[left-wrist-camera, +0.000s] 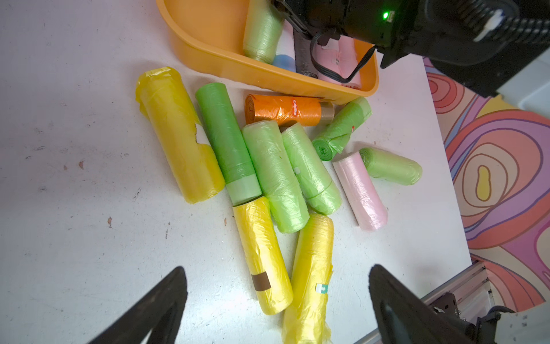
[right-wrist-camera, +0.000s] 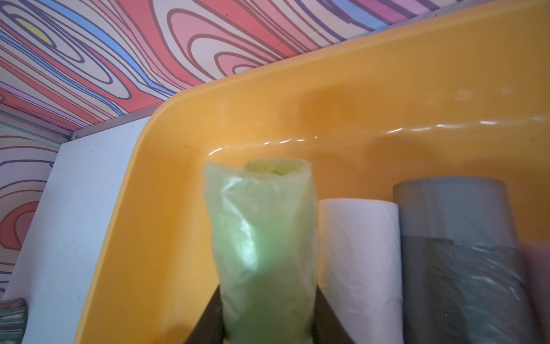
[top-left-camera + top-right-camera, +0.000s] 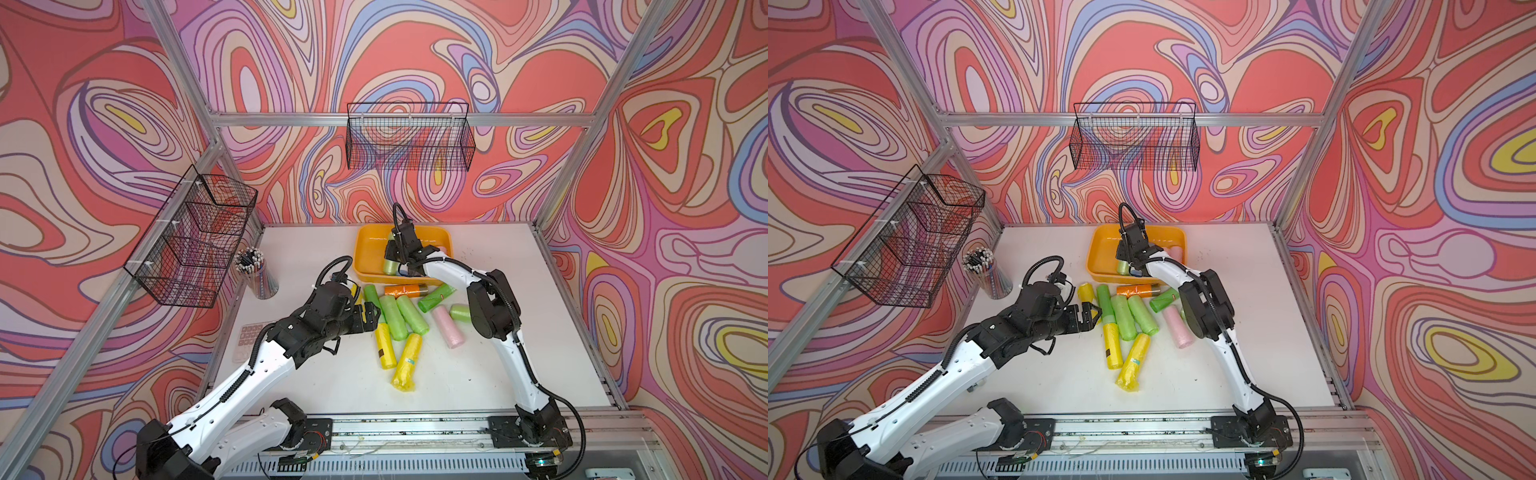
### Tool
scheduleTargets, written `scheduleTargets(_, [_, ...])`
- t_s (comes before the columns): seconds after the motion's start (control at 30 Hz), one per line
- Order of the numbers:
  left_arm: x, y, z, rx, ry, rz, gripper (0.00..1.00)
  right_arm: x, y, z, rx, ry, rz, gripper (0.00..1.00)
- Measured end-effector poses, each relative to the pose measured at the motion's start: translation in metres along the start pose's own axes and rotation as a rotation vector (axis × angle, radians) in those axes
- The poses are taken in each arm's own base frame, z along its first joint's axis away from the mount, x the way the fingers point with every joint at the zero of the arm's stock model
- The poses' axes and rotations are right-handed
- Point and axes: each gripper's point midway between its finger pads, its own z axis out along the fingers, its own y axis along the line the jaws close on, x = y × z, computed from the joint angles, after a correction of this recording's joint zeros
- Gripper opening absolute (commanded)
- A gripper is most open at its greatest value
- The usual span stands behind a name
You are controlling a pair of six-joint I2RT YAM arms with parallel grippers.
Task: Put the roll of trash bags into the storage box
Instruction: Place the roll of trash bags in the storage box.
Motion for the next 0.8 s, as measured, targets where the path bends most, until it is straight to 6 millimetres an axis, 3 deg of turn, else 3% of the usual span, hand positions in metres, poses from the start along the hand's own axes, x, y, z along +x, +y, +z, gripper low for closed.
scheduleTargets(0.23, [-0.002, -0.001, -0.001, -0.001, 0.001, 0.0, 0.96, 0.009, -0.008, 0.003, 0.017, 0.016, -0.006, 0.59])
scheduleTargets(0.5, [-0.005, -0.003, -0.006, -0.005, -0.004, 0.0, 0.96, 0.005, -0.004, -0.012, -0.012, 0.021, -0.006, 0.7])
scheduleTargets(0.67, [-0.009, 0.0, -0.016, -0.02, -0.034, -0.001, 0.96, -0.005, 0.002, -0.043, -0.037, 0.016, -0.017, 0.83])
scheduleTargets(0.8, [-0.014, 0.002, -0.027, -0.021, -0.072, -0.003, 0.96, -0.021, 0.008, -0.085, -0.06, -0.013, -0.037, 0.94])
